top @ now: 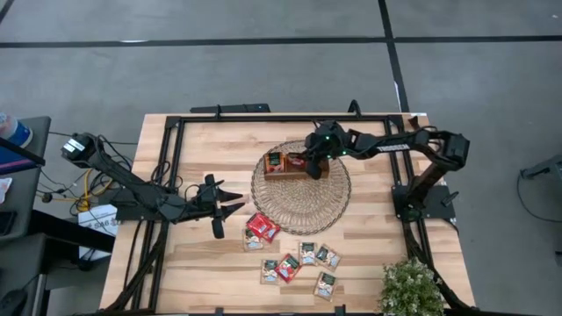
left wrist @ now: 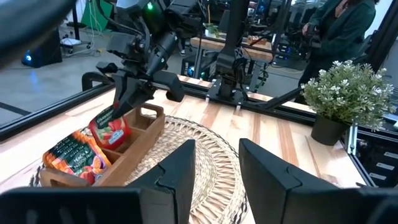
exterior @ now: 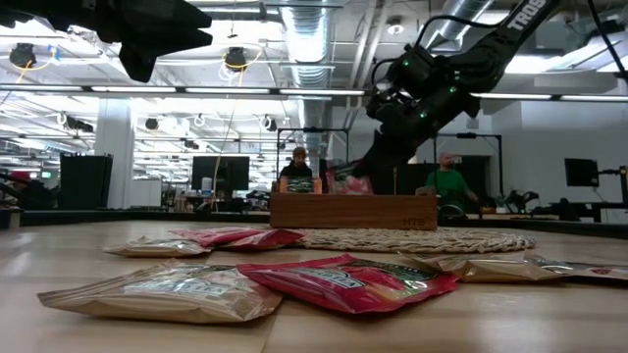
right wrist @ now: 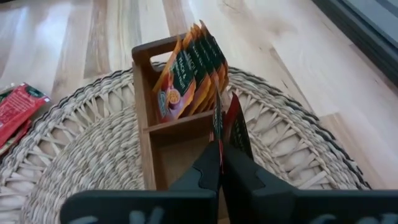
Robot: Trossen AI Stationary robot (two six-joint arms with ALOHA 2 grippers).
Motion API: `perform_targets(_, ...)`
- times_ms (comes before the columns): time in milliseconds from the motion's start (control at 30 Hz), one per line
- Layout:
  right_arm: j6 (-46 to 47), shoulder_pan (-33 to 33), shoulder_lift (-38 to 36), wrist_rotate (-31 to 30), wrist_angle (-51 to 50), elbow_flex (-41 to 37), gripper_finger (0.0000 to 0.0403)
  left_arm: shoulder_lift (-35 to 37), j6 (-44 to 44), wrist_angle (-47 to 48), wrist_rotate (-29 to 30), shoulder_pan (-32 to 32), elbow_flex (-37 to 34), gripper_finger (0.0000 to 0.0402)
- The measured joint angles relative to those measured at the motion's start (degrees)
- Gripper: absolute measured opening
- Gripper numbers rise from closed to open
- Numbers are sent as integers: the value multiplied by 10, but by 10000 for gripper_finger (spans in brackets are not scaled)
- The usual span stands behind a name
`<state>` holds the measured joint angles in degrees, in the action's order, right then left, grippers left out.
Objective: Pick & Place Tea
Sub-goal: Put the red tea bag into the middle section of the wooden organizer
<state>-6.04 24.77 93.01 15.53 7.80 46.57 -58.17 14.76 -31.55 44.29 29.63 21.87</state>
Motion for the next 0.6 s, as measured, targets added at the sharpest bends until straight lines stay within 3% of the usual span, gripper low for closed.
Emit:
perform_targets(367,1,-3,-8,-7,-28,1,115,0,3,1,0,0,0,115)
perform_targets(600,-6,-22,-40,-25,-33,1,149,0,26,32,0,0,0,115)
